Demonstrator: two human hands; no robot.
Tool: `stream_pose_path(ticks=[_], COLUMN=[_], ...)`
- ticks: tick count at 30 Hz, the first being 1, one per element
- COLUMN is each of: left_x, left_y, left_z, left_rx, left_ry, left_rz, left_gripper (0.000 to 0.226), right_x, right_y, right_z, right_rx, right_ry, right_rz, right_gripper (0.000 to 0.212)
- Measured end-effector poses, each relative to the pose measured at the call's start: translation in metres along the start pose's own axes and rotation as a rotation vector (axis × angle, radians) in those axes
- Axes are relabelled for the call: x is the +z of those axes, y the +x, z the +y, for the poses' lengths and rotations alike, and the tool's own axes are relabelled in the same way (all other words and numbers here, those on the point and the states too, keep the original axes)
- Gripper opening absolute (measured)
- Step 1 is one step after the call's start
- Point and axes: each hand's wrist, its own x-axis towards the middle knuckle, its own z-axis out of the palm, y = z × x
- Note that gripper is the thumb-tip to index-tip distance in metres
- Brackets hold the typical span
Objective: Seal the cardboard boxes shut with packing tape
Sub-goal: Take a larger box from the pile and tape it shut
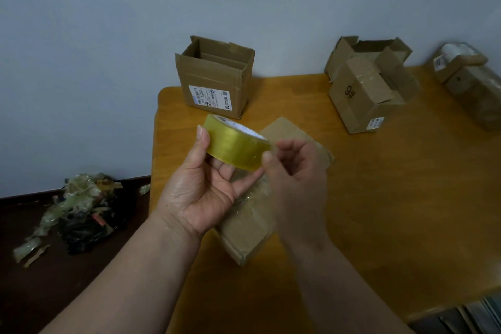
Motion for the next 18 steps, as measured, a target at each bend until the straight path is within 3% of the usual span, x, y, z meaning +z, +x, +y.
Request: stream_pose_path(ticks=[2,4,7,14,18], left_x=[0.004,0.007,0.012,0.012,0.013], left_y=[-0.001,-0.002,-0.002,0.001,-0.001], left_z=[0.004,0.008,0.011,0.010,0.007], left_rx=[-0.019,-0.059,-0.141,-0.255,-0.131], left_ry=[0.024,0.061,0.119,0.230,0.601], left_rz=[0.037,0.061,0.081,0.033,0.111], left_gripper=[0.055,0.052,0.057,0.067,0.052], right_x=[-0.018,-0.031,-0.038,-0.044,-0.040], right_y=[0.013,0.025,0.031,0.029,0.024], right_z=[0.000,-0.001,-0.007,-0.005,-0.001], right_rx=[-0.094,-0.136,-0.063,0.052,0.142], right_ry=[-0.167,-0.337,-0.313,-0.041,0.097], right_rz=[-0.068,-0.241,-0.433,-0.424,-0.370], right_gripper=[0.031,0.047,0.047,0.028,0.021])
